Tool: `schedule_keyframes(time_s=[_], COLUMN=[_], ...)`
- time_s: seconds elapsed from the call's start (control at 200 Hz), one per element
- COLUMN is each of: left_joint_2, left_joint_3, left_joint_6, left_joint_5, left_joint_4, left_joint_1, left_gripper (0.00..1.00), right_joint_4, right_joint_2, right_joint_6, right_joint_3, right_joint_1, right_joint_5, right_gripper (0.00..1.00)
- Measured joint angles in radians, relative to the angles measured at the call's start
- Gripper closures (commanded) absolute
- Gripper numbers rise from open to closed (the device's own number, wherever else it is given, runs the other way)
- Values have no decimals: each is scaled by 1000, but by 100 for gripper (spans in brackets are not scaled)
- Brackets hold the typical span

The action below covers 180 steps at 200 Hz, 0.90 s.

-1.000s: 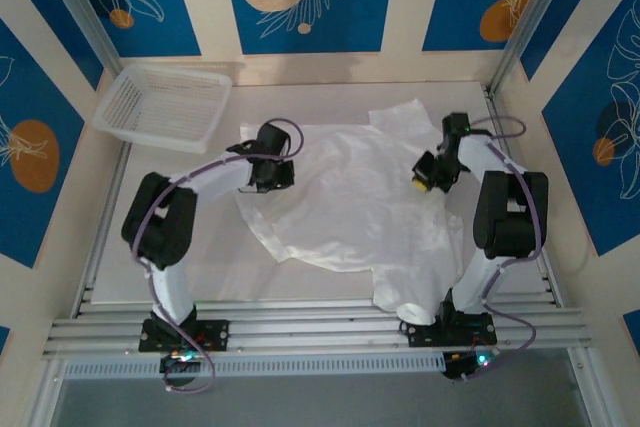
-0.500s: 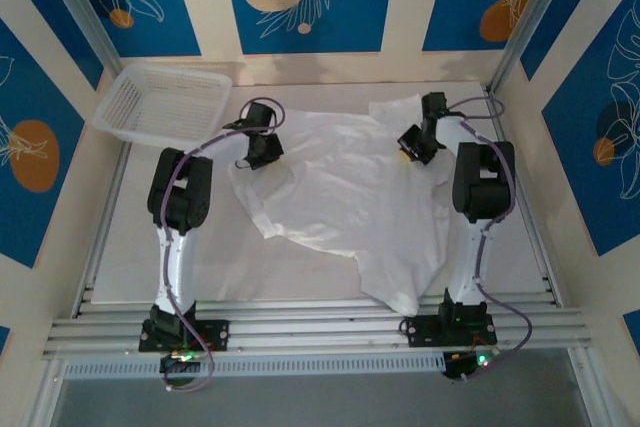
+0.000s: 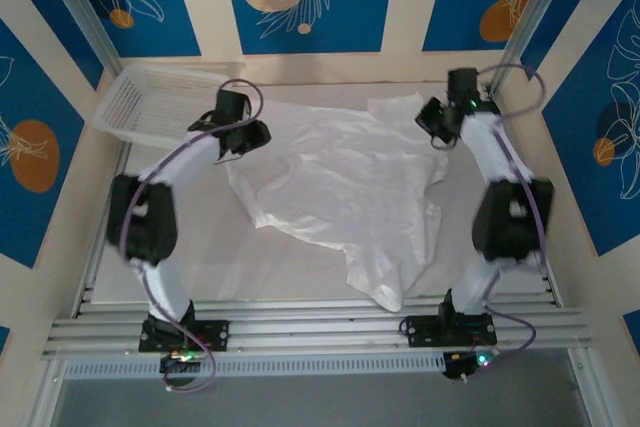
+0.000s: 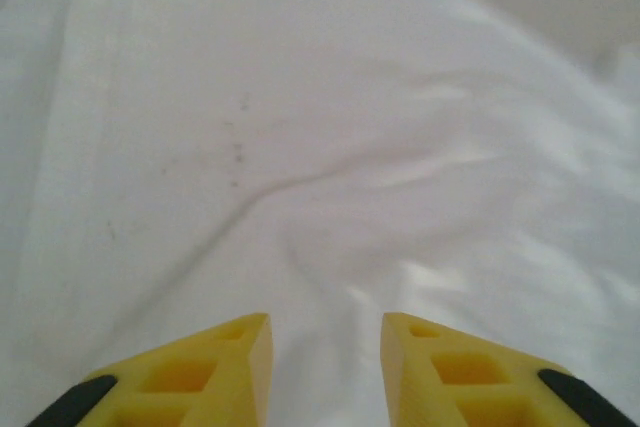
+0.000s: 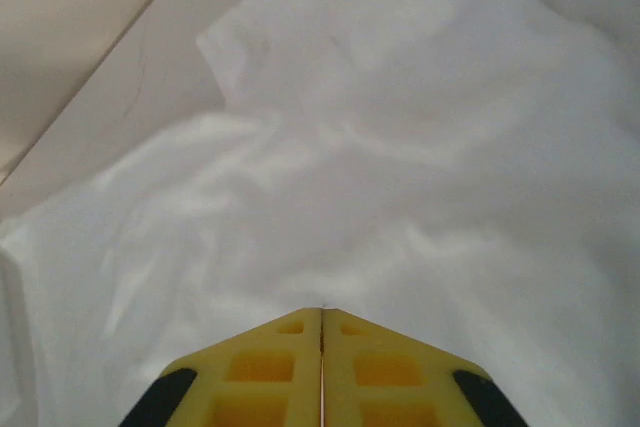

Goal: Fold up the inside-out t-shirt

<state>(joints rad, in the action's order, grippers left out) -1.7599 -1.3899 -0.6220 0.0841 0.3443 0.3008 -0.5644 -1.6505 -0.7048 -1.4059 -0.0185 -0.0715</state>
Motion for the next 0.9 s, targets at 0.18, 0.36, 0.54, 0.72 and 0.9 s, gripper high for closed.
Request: schedule_keyframes(time_s=[0.18,0.36,0.54,0.72,0.9], left_joint_2=[386,464,490,514,508], left_joint_3=[204,415,559,558,520], left_joint_6=[23,30,24,19,19], left_joint_5=[-63,-110,-139,-146,-169], left_joint_4=[-29,40,129,134,137], left_joint_1=[105,182,182,182,184], left_gripper=[61,60,59,59,59], right_joint_4=[-25,-258,-357,-234,-102], right_joint_2=[620,704,724,579,381], right_joint_6=[-164,-291,-385,-442,-442], right_joint_3=[589,812,867,879,818], right_joint_1=[-13,57,174,212,189], right_joint_5=[-57,-58,-74,-97,-150], right_gripper=[81,70,51,60,100])
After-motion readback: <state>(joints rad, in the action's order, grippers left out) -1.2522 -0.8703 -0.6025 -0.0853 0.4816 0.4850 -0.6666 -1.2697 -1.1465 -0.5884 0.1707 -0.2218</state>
